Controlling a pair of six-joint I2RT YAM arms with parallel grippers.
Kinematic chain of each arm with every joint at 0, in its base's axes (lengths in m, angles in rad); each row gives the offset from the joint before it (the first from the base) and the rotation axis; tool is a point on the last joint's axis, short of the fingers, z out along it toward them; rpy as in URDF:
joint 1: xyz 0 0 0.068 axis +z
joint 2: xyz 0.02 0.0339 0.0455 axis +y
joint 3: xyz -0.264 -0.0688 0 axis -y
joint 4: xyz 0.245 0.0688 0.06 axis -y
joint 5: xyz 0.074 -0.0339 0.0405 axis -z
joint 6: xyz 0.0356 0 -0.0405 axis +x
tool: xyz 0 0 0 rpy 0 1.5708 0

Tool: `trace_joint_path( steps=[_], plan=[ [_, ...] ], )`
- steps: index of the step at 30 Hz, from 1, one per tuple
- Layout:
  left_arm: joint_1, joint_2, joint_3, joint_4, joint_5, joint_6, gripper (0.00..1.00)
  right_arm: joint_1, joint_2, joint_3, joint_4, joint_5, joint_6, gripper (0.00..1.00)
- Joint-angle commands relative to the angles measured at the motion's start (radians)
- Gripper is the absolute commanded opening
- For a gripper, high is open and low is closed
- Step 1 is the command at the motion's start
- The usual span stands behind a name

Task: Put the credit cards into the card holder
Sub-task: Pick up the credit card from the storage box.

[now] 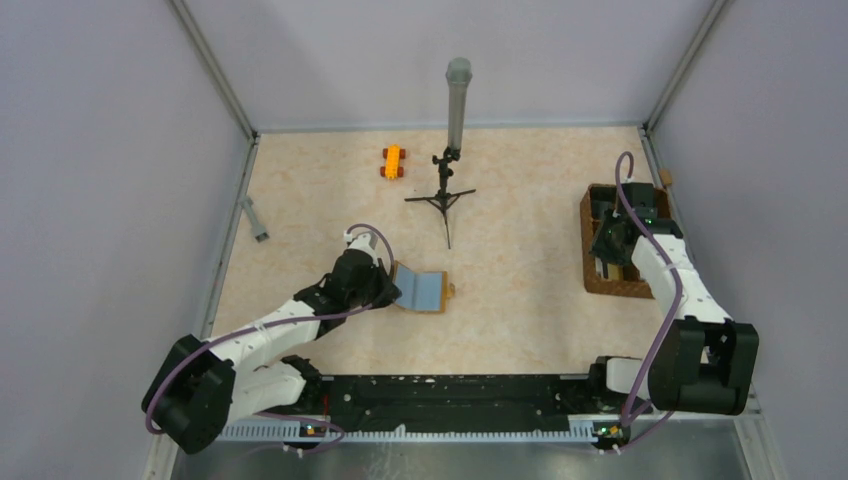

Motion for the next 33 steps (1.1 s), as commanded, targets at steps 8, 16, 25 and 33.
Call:
trace_joint_path(
  steps=[8, 16, 25, 33],
  plan=[
    [0.005, 0.016, 0.019, 0.036, 0.019, -0.005, 0.04, -0.006, -0.032, 0.050, -0.014, 0.011, -0.004, 0.23],
    [0.005, 0.027, 0.022, 0.036, 0.025, -0.005, 0.04, -0.006, -0.040, 0.058, -0.022, 0.019, -0.006, 0.18],
    [0.006, 0.036, 0.025, 0.036, 0.030, -0.006, 0.04, -0.006, -0.045, 0.062, -0.028, 0.022, -0.005, 0.13],
    [0.005, 0.046, 0.025, 0.035, 0.037, -0.006, 0.03, -0.006, -0.042, 0.058, -0.028, 0.028, -0.005, 0.05]
  ],
)
